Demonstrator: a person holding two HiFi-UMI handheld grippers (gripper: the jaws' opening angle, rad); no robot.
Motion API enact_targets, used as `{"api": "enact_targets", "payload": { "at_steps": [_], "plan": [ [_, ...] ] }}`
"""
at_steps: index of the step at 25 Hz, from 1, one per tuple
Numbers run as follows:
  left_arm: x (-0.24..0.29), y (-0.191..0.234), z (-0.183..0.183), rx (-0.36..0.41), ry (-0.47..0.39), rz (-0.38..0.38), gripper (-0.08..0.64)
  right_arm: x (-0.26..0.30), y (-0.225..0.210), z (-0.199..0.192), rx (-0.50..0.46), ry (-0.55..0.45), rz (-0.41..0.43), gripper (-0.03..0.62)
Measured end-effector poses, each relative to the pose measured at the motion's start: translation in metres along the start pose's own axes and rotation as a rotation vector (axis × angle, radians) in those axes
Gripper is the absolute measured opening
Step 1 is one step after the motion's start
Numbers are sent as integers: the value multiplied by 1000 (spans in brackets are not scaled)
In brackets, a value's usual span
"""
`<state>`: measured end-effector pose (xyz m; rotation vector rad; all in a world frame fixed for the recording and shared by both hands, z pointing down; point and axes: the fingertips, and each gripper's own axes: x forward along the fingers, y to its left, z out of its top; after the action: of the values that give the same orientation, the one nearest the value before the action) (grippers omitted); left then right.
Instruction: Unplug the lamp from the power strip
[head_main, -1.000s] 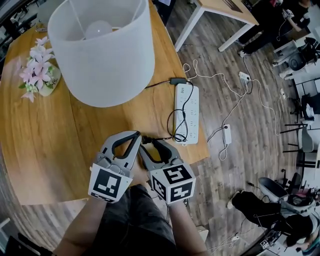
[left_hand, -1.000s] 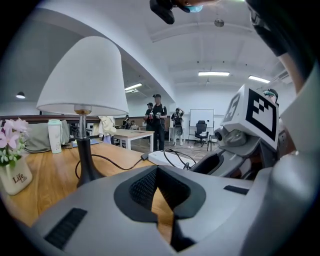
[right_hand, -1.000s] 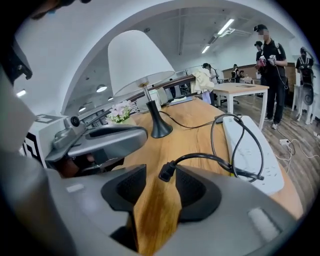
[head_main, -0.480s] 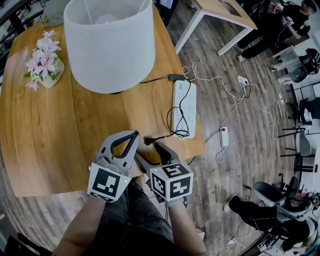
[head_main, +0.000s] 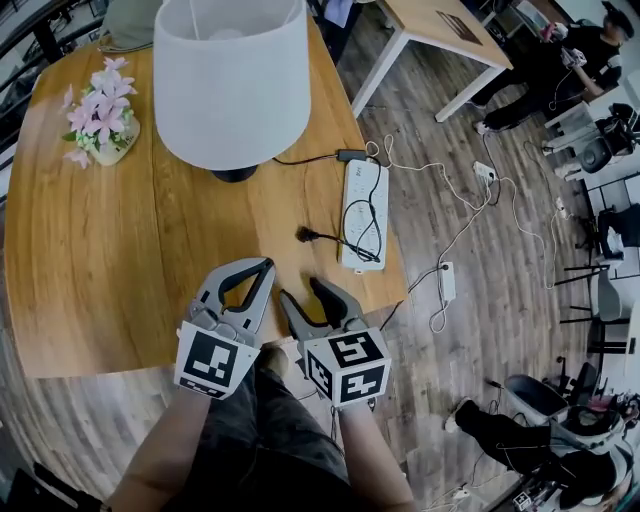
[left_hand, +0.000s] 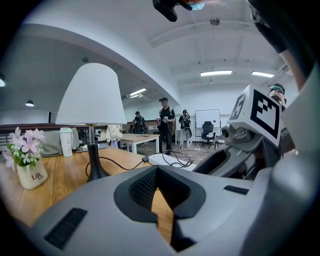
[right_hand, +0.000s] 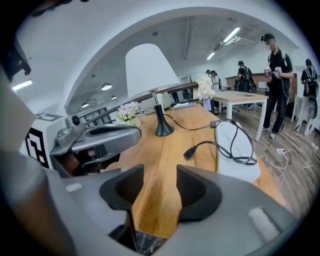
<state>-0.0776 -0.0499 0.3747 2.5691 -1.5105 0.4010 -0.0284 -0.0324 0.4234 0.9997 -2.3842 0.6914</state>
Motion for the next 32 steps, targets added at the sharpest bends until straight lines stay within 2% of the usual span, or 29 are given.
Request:
{"api": "enact_targets", "payload": {
  "at_steps": [4,6,9,15,20,24,32],
  "plan": [
    [-5,1,8,11,-12,18,-5,-15,-5,19,-50,-75,-31,120],
    [-8,1,13,13,-22,28,-5,-24,-7,31,-71,-124,-48,42],
    [-13,1,21,8,-41,42,-5,-37,-6,49,-91,-198,-59,9],
    [-29,4,39,-27,-95,75,-5,-66,7,77,-138,-342,-46,8],
    [-42,11,57,-55,-143,99,-5,-83,11,95,-152,-397,-49,8],
    [-52,11,72,-47,-165,106,-5,-96,12,106,-157,-434,-53,8],
    [-68,13,93,-69,-220,125,-5,-117,20,120,-166,-502,-27,8]
  ]
}}
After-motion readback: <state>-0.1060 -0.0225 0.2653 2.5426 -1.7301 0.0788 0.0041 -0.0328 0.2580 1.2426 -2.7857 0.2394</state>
